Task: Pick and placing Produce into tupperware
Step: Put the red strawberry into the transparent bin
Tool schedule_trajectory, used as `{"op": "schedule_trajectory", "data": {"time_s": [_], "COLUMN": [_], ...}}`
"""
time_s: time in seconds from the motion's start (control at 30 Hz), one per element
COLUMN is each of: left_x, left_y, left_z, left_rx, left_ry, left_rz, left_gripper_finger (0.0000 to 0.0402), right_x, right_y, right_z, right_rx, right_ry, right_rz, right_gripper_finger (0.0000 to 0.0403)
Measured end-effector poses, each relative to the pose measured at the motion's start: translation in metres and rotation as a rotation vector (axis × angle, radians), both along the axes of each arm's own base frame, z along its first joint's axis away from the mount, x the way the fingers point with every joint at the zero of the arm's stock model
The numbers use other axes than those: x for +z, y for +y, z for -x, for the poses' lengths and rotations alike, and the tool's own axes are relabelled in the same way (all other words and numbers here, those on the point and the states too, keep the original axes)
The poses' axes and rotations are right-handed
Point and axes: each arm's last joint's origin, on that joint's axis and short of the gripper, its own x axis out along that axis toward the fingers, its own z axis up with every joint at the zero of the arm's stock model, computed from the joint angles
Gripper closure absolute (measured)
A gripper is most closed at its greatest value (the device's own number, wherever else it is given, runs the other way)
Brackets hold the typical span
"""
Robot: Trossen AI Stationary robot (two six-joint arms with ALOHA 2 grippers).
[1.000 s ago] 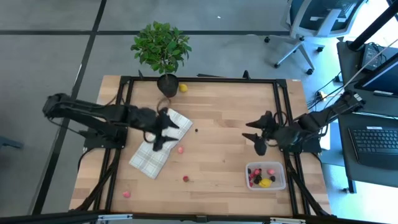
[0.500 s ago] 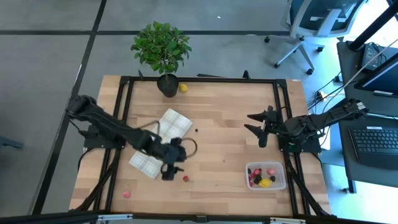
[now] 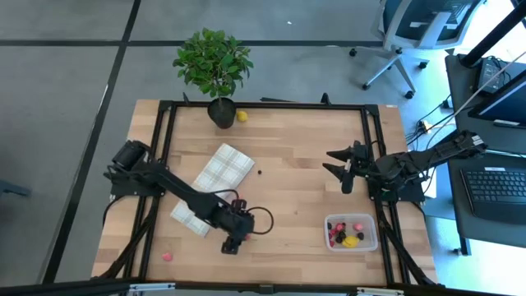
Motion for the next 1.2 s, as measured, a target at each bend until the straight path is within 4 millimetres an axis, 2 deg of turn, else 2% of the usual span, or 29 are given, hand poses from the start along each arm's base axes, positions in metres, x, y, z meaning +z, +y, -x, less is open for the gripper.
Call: {"op": "schedule_trajectory", "data": {"time_s": [0.13, 0.47, 0.7, 1.2], "left_x": [-0.008, -0.01, -0.026, -0.026], "left_y": [0.0, -0.003, -0.006, -0.008], "left_z": [-0.002, -0.001, -0.004, -0.007], "left_rx": [0.012, -0.017, -0.024, 0.112], "left_ry": [0.023, 0.019, 0.054, 0.042], "left_rz": [-0.005, -0.019, -0.018, 0.075], "left_gripper_finger": [0.0157, 0.0157, 0.0157, 0.0157], "right_x": [0.0, -0.001, -0.002, -0.003], "right_y": [0.0, 0.0, 0.0, 0.0], "right_z": [0.0, 0.0, 0.0, 0.001], "right_rx": [0.0, 0.005, 0.005, 0.005], "right_ry": [0.001, 0.019, 0.025, 0.039], "right_rz": [0.002, 0.026, 0.029, 0.034], "right_gripper_finger": [0.0155, 0.0155, 0.0155, 0.0155]}}
